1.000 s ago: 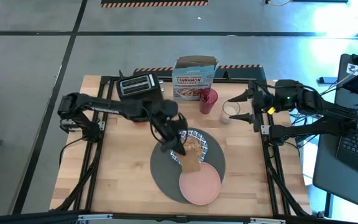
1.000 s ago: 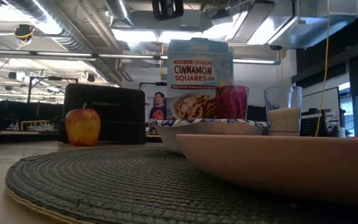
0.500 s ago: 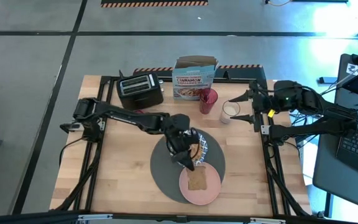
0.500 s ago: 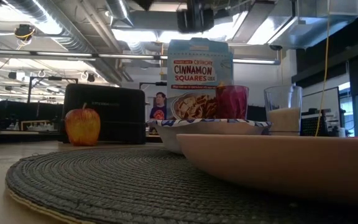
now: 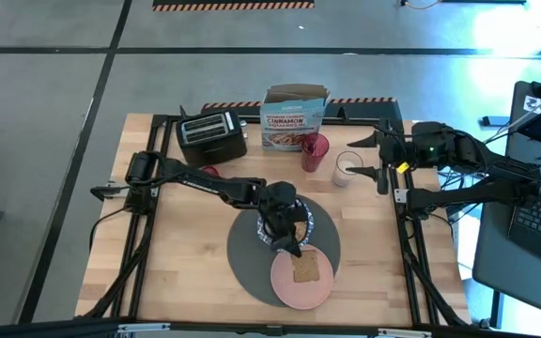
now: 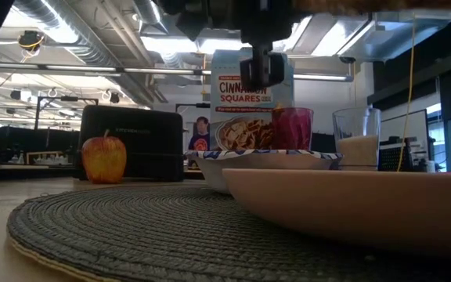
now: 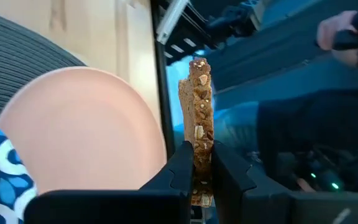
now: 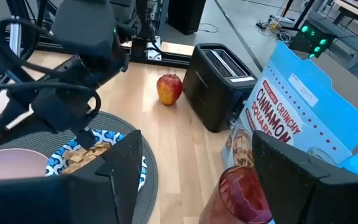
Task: Arrange a breakfast setting
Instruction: Put the bread on the pink plate
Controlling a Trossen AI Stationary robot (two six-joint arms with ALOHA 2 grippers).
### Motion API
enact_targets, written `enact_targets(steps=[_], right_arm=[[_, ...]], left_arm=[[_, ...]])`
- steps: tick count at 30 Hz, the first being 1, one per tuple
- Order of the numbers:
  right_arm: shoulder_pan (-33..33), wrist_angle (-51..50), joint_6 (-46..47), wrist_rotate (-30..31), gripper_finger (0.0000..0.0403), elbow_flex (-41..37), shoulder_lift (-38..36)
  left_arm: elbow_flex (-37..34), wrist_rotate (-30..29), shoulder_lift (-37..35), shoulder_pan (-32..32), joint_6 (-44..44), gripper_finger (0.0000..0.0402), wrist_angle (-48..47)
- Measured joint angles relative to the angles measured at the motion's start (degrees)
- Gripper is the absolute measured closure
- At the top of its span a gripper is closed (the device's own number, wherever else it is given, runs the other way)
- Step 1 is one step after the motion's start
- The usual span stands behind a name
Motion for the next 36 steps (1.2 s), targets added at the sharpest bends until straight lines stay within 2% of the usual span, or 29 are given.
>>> enact_targets(steps=[7,12,19,32,36], right_arm=[[0.0,0.1,-0.6,-0.2,0.0155,0.0,0.0],[0.0,-0.1,-1.7,-3.7,0.0155,0.0,-0.1],[0.0,-0.2,-1.8,-6.2,0.0155,0.0,-2.2],[0.0,-0.4,-1.8,-7.2,0.0155,0.0,-4.9],[0.0,-0.5,-1.4,-7.7,0.0155,0.0,-5.3]], left_arm=[[0.0,-8.4,1.9,-2.0,-1.3,0.0373,1.4],[0.0,-9.2,5.0,-3.3,-5.9,0.0368,5.7],[0.0,-6.6,9.5,-5.7,-10.7,0.0365,8.3],[0.0,-10.6,9.5,-7.4,-10.6,0.0362,13.0],[0.0,-10.6,9.5,-7.4,-10.6,0.0347,13.5]])
